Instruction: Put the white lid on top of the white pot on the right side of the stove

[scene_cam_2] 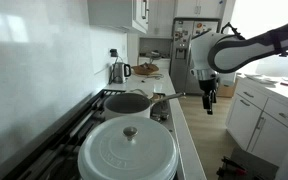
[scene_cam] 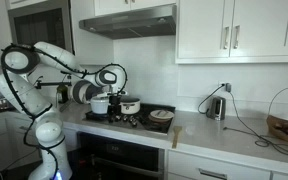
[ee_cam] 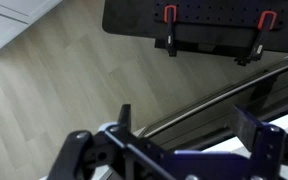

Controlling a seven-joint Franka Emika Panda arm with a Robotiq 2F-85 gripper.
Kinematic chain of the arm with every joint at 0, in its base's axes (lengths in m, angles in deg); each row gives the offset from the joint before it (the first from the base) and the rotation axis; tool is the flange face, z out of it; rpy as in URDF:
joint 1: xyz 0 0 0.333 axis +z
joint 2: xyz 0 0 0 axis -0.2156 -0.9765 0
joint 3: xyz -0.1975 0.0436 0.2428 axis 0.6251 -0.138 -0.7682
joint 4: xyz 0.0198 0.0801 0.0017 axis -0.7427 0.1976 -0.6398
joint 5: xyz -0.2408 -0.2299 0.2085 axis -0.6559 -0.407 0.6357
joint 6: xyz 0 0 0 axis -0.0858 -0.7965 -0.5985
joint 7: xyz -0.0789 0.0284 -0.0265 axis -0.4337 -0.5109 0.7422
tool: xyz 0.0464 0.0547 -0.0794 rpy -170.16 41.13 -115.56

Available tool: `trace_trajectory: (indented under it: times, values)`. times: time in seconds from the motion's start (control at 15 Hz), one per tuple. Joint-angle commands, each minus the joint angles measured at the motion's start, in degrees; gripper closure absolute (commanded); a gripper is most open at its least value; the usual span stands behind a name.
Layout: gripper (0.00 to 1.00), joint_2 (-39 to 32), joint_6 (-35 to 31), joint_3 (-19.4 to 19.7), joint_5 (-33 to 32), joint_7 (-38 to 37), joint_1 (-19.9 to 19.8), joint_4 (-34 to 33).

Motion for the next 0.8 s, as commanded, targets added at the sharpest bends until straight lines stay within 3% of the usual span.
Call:
trace_trajectory:
  times: [0.0,0.33,0.73]
  values:
    - [0.0,-0.09,0.22,1.27,-0.51,-0.54,1.44,-0.1]
    - [0.0,0.17,2.1,1.15,-0.03,0.16,2.24,-2.05]
    - [0.0,-0.04,6.51,1.1,0.24,3.64,5.07,-10.83]
